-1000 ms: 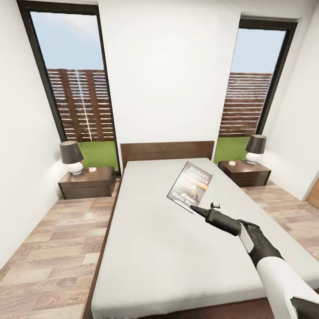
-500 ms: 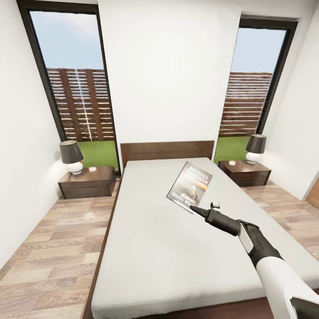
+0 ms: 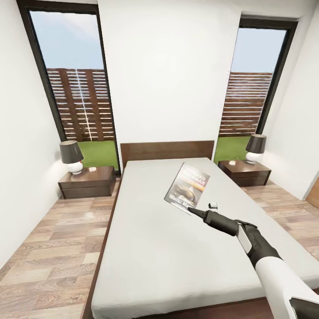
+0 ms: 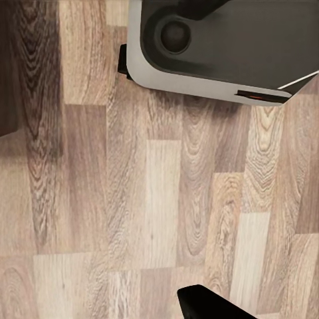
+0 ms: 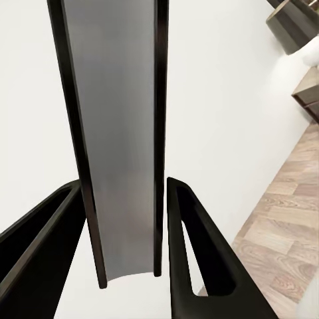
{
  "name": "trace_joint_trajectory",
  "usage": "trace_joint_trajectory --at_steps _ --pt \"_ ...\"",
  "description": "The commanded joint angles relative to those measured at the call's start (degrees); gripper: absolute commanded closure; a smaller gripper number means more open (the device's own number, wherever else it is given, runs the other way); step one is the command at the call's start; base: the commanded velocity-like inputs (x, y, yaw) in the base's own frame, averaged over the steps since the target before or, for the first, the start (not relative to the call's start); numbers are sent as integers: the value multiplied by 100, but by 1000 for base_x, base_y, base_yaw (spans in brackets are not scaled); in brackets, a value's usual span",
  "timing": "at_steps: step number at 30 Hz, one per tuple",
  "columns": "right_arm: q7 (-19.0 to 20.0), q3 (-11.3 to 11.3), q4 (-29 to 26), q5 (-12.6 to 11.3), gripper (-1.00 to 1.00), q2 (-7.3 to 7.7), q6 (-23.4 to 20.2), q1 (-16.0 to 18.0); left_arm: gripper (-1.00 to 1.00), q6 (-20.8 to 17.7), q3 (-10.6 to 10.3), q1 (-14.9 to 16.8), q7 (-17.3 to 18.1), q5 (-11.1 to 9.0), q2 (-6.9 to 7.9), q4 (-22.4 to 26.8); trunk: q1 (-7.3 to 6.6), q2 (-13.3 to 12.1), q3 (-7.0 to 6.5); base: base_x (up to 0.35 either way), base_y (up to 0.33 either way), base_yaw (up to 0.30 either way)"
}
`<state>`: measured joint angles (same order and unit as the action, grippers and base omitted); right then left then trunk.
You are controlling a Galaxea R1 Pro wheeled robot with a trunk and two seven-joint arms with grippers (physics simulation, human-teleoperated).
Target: In the bedroom, move the book from the bed onto either nightstand, and place the two sandals side by side next to the bed.
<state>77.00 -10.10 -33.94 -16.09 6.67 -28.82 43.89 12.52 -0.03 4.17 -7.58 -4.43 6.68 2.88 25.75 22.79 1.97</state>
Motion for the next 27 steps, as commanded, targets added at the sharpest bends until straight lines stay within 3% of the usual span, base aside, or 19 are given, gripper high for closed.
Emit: trace_joint_trajectory --at_steps 1,17,20,21,25,27 --pt "7 4 1 -17 100 -3 -53 5 -100 20 -6 5 2 -45 0 -3 4 13 13 0 0 0" --pt "-460 164 9 -25 100 -11 -67 -175 -100 21 -6 4 2 -41 0 -6 4 13 13 0 0 0" --pt "-508 445 9 -27 100 -3 -86 -220 -100 21 -6 3 4 -41 0 -6 4 13 13 0 0 0" --pt "-508 445 9 -27 100 -3 -86 -220 -100 21 -6 3 4 -41 0 -6 4 13 13 0 0 0" --pt "-535 978 15 -36 100 0 -103 -251 -100 22 -6 -1 8 -41 0 -6 4 13 13 0 0 0" --pt "-543 1082 17 -37 100 -2 -106 -265 -100 22 -6 -2 8 -41 0 -6 4 13 13 0 0 0"
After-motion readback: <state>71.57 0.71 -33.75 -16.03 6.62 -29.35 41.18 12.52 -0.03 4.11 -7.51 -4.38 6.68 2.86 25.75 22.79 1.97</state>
